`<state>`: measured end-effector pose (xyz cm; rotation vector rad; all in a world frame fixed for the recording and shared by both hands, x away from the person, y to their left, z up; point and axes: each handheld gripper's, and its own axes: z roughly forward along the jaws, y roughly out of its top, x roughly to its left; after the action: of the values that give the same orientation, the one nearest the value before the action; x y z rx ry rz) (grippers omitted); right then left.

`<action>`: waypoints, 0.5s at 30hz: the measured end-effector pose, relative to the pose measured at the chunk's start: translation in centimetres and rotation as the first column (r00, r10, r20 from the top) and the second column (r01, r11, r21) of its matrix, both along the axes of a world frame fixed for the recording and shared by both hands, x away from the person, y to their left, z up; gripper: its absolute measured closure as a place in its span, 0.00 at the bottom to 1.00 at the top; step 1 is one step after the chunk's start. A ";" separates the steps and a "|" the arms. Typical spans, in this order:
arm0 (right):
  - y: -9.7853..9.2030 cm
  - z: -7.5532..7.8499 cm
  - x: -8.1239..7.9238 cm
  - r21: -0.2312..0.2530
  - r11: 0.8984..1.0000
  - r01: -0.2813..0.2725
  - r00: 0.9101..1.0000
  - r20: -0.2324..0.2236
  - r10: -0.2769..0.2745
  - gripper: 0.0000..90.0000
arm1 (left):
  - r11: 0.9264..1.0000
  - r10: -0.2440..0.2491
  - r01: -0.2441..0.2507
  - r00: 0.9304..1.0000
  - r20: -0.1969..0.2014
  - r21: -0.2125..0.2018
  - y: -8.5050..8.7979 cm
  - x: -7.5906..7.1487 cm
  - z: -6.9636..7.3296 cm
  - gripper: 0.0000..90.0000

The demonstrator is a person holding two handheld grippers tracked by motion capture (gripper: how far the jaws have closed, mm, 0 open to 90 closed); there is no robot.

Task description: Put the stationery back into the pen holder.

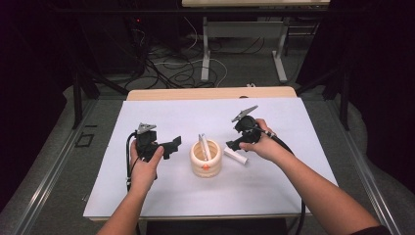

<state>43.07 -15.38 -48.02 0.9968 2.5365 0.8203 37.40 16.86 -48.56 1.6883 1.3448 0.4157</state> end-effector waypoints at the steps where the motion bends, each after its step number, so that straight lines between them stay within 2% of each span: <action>1: 0.0 -0.1 0.0 -0.005 1.000 0.000 1.000 0.003 0.000 0.18 | 1.000 -0.002 0.002 1.000 -0.001 0.003 0.0 0.0 0.0 0.00; 3: 0.2 -0.4 -0.1 -0.007 1.000 0.018 1.000 -0.008 -0.018 0.19 | 1.000 -0.002 0.002 1.000 0.000 0.003 0.0 0.0 0.0 0.00; 6: 0.2 -0.6 -0.1 -0.030 1.000 0.006 1.000 -0.014 -0.006 0.18 | 1.000 0.000 0.000 1.000 0.000 -0.003 0.0 0.0 0.0 0.00; 8: 0.3 -0.7 -0.2 -0.038 0.999 0.026 0.999 -0.039 -0.028 0.19 | 1.000 0.000 0.000 1.000 0.000 -0.002 0.0 0.0 0.0 0.00; 10: 0.3 -1.0 -0.1 -0.023 1.000 0.003 1.000 -0.013 -0.003 0.22 | 1.000 0.000 0.000 1.000 0.000 -0.003 0.0 0.0 0.0 0.00; 11: 0.3 -0.9 -0.2 -0.052 0.999 -0.013 0.999 -0.036 0.011 0.23 | 1.000 0.000 0.000 1.000 -0.001 -0.003 0.0 0.0 -0.1 0.00; 14: 0.2 -1.1 -0.3 -0.062 0.998 -0.018 0.999 -0.047 0.015 0.30 | 1.000 -0.005 0.005 1.000 -0.007 0.003 0.1 0.0 -0.1 0.00; 15: 0.1 -1.0 -0.3 -0.086 0.996 -0.010 0.997 -0.078 0.003 0.32 | 1.000 -0.011 0.011 1.000 -0.012 0.005 0.1 0.0 -0.1 0.00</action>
<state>42.75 -15.28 -49.06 1.0124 2.6174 0.6801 37.42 16.98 -48.61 1.7044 1.3435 0.4036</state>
